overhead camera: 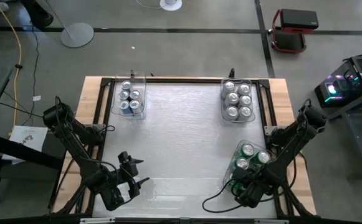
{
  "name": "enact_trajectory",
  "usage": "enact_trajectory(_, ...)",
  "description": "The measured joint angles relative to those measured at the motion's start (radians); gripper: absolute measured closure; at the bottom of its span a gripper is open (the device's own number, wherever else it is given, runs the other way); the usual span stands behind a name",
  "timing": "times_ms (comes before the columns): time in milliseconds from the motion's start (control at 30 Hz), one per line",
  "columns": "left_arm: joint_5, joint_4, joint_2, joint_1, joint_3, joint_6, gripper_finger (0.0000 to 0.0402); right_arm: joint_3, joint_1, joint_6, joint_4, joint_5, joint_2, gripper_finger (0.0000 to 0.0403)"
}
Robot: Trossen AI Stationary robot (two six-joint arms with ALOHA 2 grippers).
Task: Sort soda cans
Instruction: Put the green soda can into the bottom transparent bin
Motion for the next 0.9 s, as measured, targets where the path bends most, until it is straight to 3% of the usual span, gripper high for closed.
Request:
enact_trajectory(400,0.000,-0.001,0.000,0.000,0.000,0.000,0.0048,0.029,-0.019,-0.034,-0.073,-0.018,0.009,0.0139)
enact_trajectory(600,-0.001,0.000,0.000,0.000,0.000,0.000,0.0048,0.143,-0.019,-0.105,-0.161,0.107,0.011,0.0139)
enact_trajectory(900,-0.002,-0.001,0.000,0.000,0.000,0.000,0.0048,0.198,-0.019,-0.182,-0.231,0.106,0.096,0.0139)
